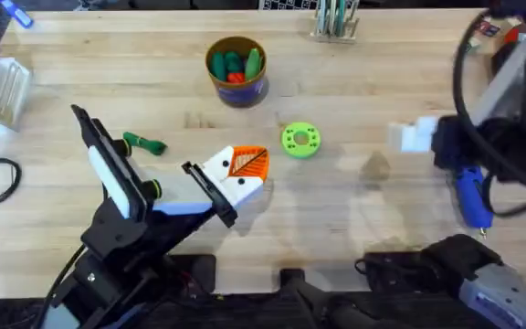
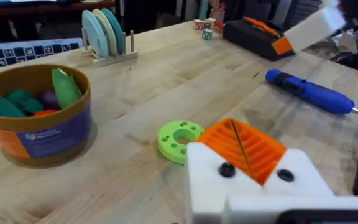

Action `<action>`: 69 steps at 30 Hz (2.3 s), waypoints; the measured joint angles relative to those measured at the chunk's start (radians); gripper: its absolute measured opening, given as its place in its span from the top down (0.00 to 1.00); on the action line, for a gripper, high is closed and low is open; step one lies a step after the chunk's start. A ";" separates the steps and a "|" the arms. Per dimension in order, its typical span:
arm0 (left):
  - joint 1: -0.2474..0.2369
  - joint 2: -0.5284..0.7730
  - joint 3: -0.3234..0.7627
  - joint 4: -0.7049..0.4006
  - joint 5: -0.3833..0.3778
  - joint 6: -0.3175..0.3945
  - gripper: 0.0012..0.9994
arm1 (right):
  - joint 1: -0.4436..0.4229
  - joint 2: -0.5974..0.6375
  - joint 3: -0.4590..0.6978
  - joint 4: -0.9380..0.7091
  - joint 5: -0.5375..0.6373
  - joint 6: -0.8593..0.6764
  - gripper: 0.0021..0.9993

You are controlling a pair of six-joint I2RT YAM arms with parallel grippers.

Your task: Pick up the gripper from the table and insert it into the empty holder that is missing its gripper. Then pick up a screw, insert it into the mounting hole, and use the screwdriver to tighten it. Finally, clean up the table by picking up the vegetable and placing it into the bucket.

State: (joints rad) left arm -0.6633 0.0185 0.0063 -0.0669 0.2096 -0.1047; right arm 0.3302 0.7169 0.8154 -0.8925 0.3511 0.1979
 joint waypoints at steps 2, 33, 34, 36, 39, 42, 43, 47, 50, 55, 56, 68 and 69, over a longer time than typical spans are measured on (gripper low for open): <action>0.000 0.000 0.000 0.000 0.000 0.000 0.99 | -0.070 0.049 0.000 0.039 0.000 -0.032 0.01; 0.000 0.000 0.000 0.000 0.000 0.000 0.99 | -0.891 0.697 -0.002 0.186 -0.218 -0.577 0.01; 0.000 0.000 0.000 0.000 0.000 0.000 0.99 | -0.895 0.710 -0.002 0.192 -0.222 -0.578 0.01; 0.000 0.000 0.000 0.000 0.000 0.000 0.99 | -0.901 0.728 0.000 0.212 -0.230 -0.581 0.01; 0.000 0.000 0.000 0.000 0.000 0.000 0.99 | -0.902 0.732 0.001 0.212 -0.241 -0.600 0.10; 0.000 0.000 0.000 0.000 0.000 0.000 0.99 | -0.902 0.736 0.001 0.209 -0.249 -0.611 0.27; 0.000 0.000 0.000 0.000 0.000 0.000 0.99 | -0.902 0.737 0.001 0.208 -0.252 -0.615 0.34; 0.000 0.000 0.000 0.000 0.000 0.000 0.99 | -0.903 0.739 0.001 0.213 -0.244 -0.628 0.66; 0.000 0.000 0.000 0.000 0.000 0.000 0.99 | -0.904 0.745 0.001 0.219 -0.236 -0.631 0.96; 0.000 0.000 0.000 0.000 0.000 0.000 0.99 | -0.904 0.741 0.001 0.218 -0.237 -0.633 0.98; 0.000 0.000 0.000 0.000 0.000 0.000 0.99 | -0.904 0.734 0.000 0.216 -0.240 -0.633 0.98; 0.000 0.000 0.000 0.000 0.000 0.000 0.99 | -0.819 0.408 0.000 0.241 -0.353 -0.591 0.98; 0.000 0.000 0.000 0.000 0.000 0.000 0.99 | -0.799 0.374 0.000 0.245 -0.360 -0.575 0.98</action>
State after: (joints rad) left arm -0.6634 0.0185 0.0063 -0.0669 0.2094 -0.1047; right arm -0.4692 1.0908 0.8158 -0.6473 -0.0086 -0.3771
